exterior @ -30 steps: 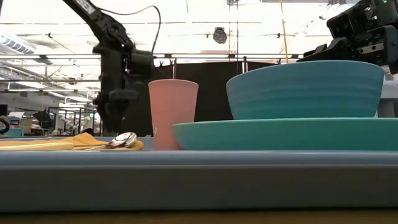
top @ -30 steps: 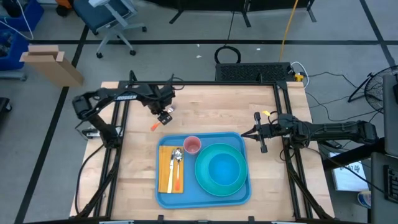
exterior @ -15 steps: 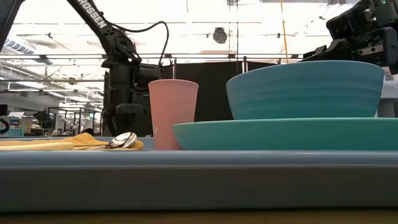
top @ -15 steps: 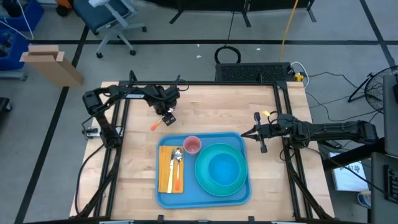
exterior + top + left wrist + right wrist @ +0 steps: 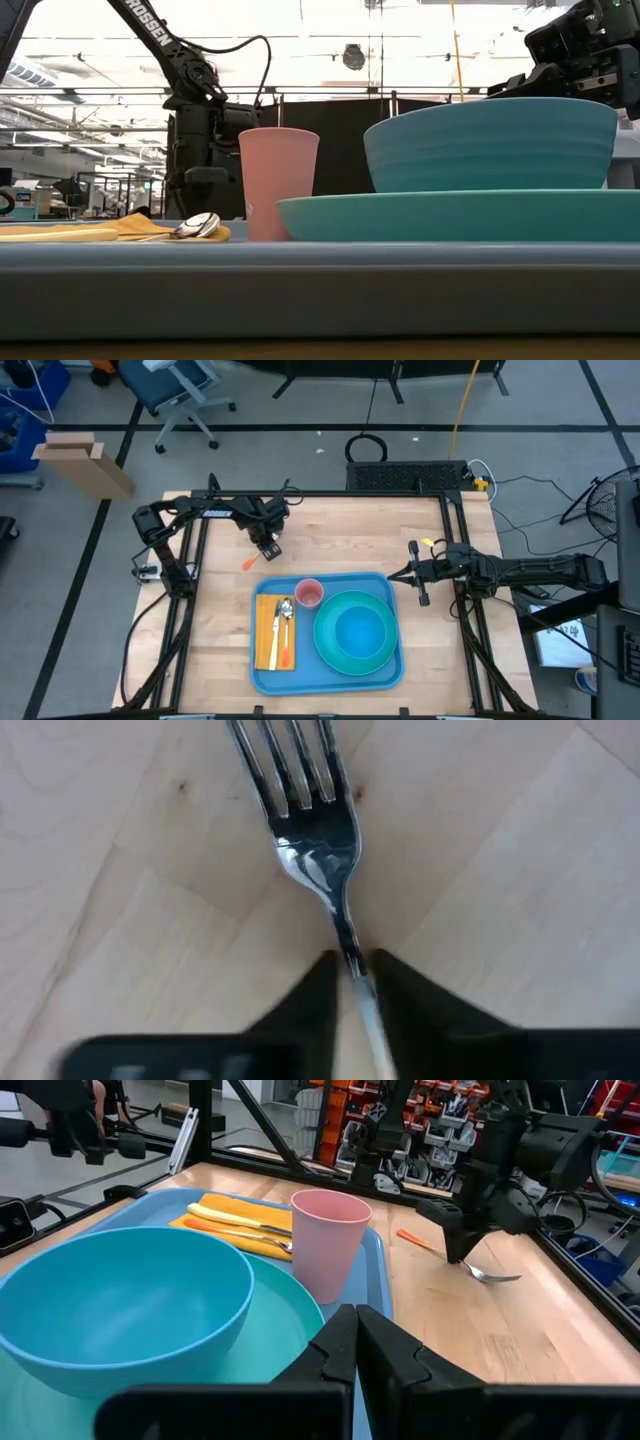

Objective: Set up tray
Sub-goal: Put the white and orange fork on the left side of the yellow knife

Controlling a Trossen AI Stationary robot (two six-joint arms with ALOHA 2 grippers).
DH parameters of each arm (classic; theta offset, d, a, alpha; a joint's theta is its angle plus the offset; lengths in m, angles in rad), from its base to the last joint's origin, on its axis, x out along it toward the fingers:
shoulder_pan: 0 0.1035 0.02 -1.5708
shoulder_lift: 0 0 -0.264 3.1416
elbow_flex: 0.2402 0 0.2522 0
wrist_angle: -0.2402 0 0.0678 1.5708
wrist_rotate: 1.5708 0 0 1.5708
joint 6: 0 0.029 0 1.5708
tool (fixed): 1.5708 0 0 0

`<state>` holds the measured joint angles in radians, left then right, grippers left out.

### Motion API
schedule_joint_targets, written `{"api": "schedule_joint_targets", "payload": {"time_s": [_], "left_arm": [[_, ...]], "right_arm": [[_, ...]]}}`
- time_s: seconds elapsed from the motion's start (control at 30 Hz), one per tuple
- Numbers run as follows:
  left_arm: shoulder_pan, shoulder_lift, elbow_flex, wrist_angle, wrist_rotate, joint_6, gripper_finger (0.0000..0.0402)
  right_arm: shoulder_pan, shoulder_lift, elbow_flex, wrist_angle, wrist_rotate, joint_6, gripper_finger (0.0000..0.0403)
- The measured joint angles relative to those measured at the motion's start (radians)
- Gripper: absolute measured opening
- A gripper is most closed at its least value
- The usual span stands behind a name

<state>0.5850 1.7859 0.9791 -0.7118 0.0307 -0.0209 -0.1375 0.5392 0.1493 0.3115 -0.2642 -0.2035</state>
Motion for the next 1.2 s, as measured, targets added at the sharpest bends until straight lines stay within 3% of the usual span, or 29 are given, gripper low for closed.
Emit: {"api": "schedule_joint_targets", "payload": {"time_s": [0.1,0.37,0.57,0.77,1.0,1.2], "left_arm": [[-0.001,0.0,0.0,-0.008,0.011,0.003,0.0015],[-0.03,-0.04,0.026,-0.077,-0.014,-0.101,0.001],[-0.073,-0.206,0.118,-0.19,-0.067,-0.207,0.001],[-0.139,-0.398,0.161,-0.304,-0.081,-0.431,0.001],[-0.371,-0.557,0.074,-0.309,-0.077,-0.803,0.001],[-0.661,-0.543,0.003,-0.136,-0.155,-1.17,0.001]], "right_arm": [[0.0,0.0,0.0,0.001,0.0,0.0,0.0],[0.0,0.0,0.0,0.001,0.0,0.0,0.0],[0.0,0.0,0.0,0.0,0.0,0.0,0.0],[0.0,0.0,0.0,-0.003,-0.001,0.001,0.0],[0.0,0.0,0.0,-0.014,-0.001,0.001,0.0],[0.0,0.0,0.0,-0.024,-0.001,0.001,0.0]]}}
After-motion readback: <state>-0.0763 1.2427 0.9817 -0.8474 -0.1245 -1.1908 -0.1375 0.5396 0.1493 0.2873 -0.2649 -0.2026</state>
